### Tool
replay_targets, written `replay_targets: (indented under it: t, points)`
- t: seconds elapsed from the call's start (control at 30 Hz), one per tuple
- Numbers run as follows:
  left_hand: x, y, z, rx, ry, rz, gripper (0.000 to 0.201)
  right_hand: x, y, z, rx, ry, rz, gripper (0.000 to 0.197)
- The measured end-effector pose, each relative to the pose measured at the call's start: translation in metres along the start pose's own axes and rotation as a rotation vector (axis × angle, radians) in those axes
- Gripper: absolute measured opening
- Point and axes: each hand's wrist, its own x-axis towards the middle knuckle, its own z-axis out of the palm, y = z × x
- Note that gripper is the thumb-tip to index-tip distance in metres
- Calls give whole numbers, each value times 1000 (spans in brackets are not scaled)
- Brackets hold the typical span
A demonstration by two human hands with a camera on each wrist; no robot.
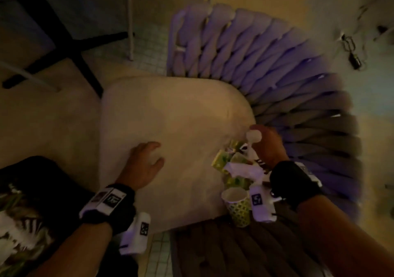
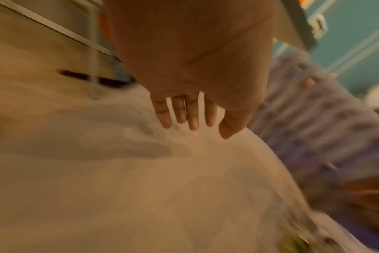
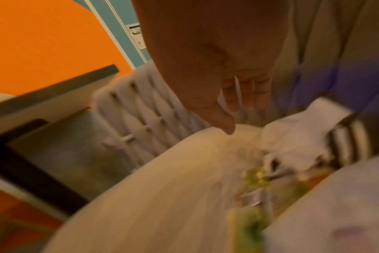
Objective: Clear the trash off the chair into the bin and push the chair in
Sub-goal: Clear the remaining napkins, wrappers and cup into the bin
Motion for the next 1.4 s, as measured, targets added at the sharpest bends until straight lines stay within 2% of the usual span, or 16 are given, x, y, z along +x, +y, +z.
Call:
replay_targets:
  t: [0.07, 0.17, 0.27, 0.4, 0.47, 0.57, 0.73, 0.83, 0.93, 0.97, 1.03, 1.13, 1.2, 1.27, 1.3, 1.4]
  points:
    - [15, 29, 33, 45, -65, 72, 65, 20, 38, 0, -75, -153, 59, 58]
    - [29, 67, 69, 70, -187, 42, 60, 34, 67, 12, -90, -324, 67, 63]
    - [38, 89, 93, 30, -258, 33, 63, 38, 74, 23, -26, -310, 13, 44]
    - [46, 104, 110, -1, -312, 25, 44, 34, 70, 19, 72, -205, 23, 20]
    - [50, 111, 113, -58, -325, 37, 50, 30, 65, 11, 158, -195, 35, 18]
    - [55, 123, 118, -128, -333, 65, 68, 21, 57, 6, 292, -302, -4, 22]
    - [64, 138, 131, -19, -439, 190, 86, 1, 27, 10, 863, -519, 30, 17]
    - [67, 140, 131, -44, -428, 177, 67, -4, 11, 5, 1011, -533, -11, 19]
    - [69, 141, 113, -137, -327, 173, 38, 1, 5, 2, 1098, -512, -15, 26]
    - [70, 138, 103, -157, -265, 186, 36, 3, 4, 1, 1124, -495, 3, 31]
    - [77, 127, 85, -113, -111, 197, 35, 8, 8, 6, 1067, -453, 19, 36]
    - [76, 111, 56, -25, 15, 150, 43, 11, 12, 21, 532, -539, -83, 57]
    - [67, 103, 43, -16, -24, 117, 44, 7, 8, 36, 176, -622, -159, 79]
    - [53, 97, 40, 60, -79, 26, 27, 3, -2, 48, -12, -604, -218, 79]
    - [46, 91, 42, 143, -113, -12, 30, 4, -5, 54, -63, -563, -243, 74]
    - [27, 74, 60, 366, -246, 27, 71, 12, -11, 58, -27, -497, -217, 59]
